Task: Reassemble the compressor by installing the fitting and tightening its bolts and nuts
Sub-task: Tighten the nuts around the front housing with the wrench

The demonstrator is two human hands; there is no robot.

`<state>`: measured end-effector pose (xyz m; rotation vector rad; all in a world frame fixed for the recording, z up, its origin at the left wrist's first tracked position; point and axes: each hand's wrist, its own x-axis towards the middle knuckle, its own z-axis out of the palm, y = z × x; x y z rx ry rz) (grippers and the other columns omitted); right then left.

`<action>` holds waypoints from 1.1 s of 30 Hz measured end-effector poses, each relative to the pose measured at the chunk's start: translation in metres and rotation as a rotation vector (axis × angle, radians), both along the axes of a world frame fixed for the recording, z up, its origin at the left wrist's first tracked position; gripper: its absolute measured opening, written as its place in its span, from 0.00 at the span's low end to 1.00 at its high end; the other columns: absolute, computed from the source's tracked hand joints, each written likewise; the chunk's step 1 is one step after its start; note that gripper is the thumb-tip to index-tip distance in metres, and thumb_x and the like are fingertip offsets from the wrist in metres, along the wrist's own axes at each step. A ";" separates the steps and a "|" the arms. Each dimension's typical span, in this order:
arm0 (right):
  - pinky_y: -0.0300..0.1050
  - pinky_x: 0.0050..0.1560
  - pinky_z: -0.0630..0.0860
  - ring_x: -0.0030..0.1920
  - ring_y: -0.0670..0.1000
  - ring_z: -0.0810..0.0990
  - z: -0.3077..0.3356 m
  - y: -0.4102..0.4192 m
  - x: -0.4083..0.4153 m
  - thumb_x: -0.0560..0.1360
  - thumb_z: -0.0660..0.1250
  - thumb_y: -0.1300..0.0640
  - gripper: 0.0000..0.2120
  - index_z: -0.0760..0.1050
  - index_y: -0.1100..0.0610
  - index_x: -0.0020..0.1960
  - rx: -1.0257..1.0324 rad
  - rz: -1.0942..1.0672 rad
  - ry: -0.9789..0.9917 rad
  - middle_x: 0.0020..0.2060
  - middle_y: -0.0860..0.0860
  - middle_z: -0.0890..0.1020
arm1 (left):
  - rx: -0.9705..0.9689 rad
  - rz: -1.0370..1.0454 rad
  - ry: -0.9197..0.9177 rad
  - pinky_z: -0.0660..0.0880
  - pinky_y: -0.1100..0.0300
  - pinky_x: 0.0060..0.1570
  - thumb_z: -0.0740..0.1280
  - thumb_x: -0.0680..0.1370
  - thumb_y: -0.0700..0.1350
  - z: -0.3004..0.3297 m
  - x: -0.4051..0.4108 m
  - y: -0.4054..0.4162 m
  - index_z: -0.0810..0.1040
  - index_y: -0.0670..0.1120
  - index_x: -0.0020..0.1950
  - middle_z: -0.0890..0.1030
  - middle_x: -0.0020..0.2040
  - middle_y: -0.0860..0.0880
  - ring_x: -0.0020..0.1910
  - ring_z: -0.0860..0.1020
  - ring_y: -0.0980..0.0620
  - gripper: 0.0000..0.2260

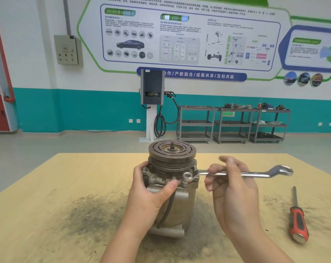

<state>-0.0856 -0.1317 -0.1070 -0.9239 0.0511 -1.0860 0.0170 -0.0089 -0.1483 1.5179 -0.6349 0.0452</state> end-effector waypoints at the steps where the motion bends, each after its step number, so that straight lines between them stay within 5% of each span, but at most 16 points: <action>1: 0.38 0.25 0.71 0.25 0.50 0.74 0.005 -0.006 -0.001 0.83 0.54 0.61 0.07 0.69 0.59 0.49 0.022 -0.028 -0.005 0.28 0.54 0.79 | 0.014 0.059 -0.017 0.67 0.66 0.61 0.73 0.60 0.71 0.001 -0.004 -0.001 0.65 0.64 0.63 0.74 0.61 0.67 0.59 0.71 0.71 0.35; 3: 0.38 0.24 0.70 0.24 0.49 0.73 0.012 -0.021 0.001 0.83 0.53 0.63 0.06 0.66 0.58 0.48 0.076 -0.052 0.019 0.27 0.53 0.79 | 0.065 0.232 -0.076 0.61 0.62 0.67 0.66 0.57 0.77 0.004 -0.017 -0.007 0.56 0.59 0.74 0.64 0.72 0.59 0.68 0.62 0.64 0.50; 7: 0.39 0.22 0.68 0.22 0.49 0.72 0.009 -0.037 0.007 0.83 0.53 0.65 0.06 0.65 0.58 0.49 0.083 0.014 0.124 0.26 0.53 0.79 | 0.244 0.418 -0.179 0.55 0.53 0.74 0.62 0.57 0.78 0.010 -0.045 -0.025 0.41 0.52 0.78 0.51 0.78 0.53 0.76 0.53 0.50 0.60; 10: 0.38 0.22 0.69 0.22 0.49 0.72 0.010 -0.045 0.012 0.82 0.54 0.66 0.05 0.66 0.58 0.52 0.076 0.093 0.164 0.26 0.53 0.79 | 0.249 0.428 -0.094 0.57 0.53 0.74 0.74 0.63 0.66 0.006 -0.042 -0.033 0.41 0.45 0.79 0.50 0.78 0.49 0.77 0.52 0.48 0.59; 14: 0.37 0.23 0.70 0.23 0.48 0.73 0.017 -0.052 0.017 0.81 0.57 0.65 0.03 0.67 0.58 0.52 0.073 0.244 0.239 0.26 0.53 0.79 | 0.254 0.383 -0.086 0.61 0.55 0.72 0.77 0.64 0.57 0.003 -0.031 -0.032 0.44 0.44 0.79 0.54 0.76 0.47 0.75 0.58 0.47 0.57; 19: 0.39 0.25 0.73 0.25 0.50 0.76 0.002 -0.029 0.010 0.81 0.58 0.62 0.02 0.66 0.59 0.49 0.041 0.220 0.148 0.30 0.54 0.80 | 0.230 0.123 -0.023 0.61 0.59 0.68 0.78 0.65 0.55 0.004 0.005 -0.007 0.48 0.54 0.79 0.60 0.75 0.55 0.72 0.63 0.55 0.52; 22: 0.42 0.33 0.77 0.32 0.53 0.80 -0.024 0.004 -0.004 0.79 0.60 0.51 0.04 0.69 0.51 0.50 -0.240 -0.064 -0.024 0.38 0.56 0.83 | 0.156 0.041 -0.019 0.64 0.54 0.71 0.79 0.65 0.55 0.004 0.007 -0.001 0.52 0.56 0.79 0.64 0.73 0.57 0.71 0.65 0.56 0.50; 26: 0.35 0.47 0.75 0.47 0.42 0.80 -0.036 0.032 -0.005 0.80 0.62 0.47 0.06 0.75 0.39 0.46 -0.855 -0.354 0.153 0.45 0.41 0.80 | 0.149 0.039 0.000 0.66 0.48 0.71 0.73 0.56 0.65 0.001 0.004 -0.003 0.52 0.63 0.76 0.65 0.74 0.55 0.71 0.67 0.53 0.53; 29: 0.27 0.44 0.71 0.46 0.40 0.76 -0.029 0.040 0.000 0.80 0.60 0.47 0.07 0.75 0.46 0.46 -1.030 -0.508 0.164 0.44 0.42 0.77 | 0.105 0.023 0.019 0.69 0.46 0.69 0.72 0.53 0.63 0.001 0.004 -0.006 0.53 0.67 0.74 0.61 0.74 0.58 0.70 0.69 0.52 0.52; 31: 0.27 0.43 0.71 0.43 0.41 0.76 -0.024 0.039 0.000 0.80 0.60 0.46 0.10 0.74 0.51 0.47 -1.098 -0.565 0.088 0.41 0.48 0.77 | 0.093 0.039 0.019 0.69 0.47 0.69 0.72 0.52 0.64 0.001 0.002 -0.008 0.53 0.63 0.76 0.58 0.69 0.68 0.70 0.67 0.53 0.54; 33: 0.30 0.43 0.74 0.42 0.41 0.78 -0.016 0.034 -0.004 0.79 0.62 0.48 0.07 0.74 0.51 0.49 -1.040 -0.530 0.013 0.40 0.49 0.80 | 0.073 0.056 0.014 0.68 0.50 0.70 0.73 0.53 0.67 0.000 0.002 -0.009 0.54 0.59 0.77 0.59 0.67 0.67 0.70 0.67 0.56 0.55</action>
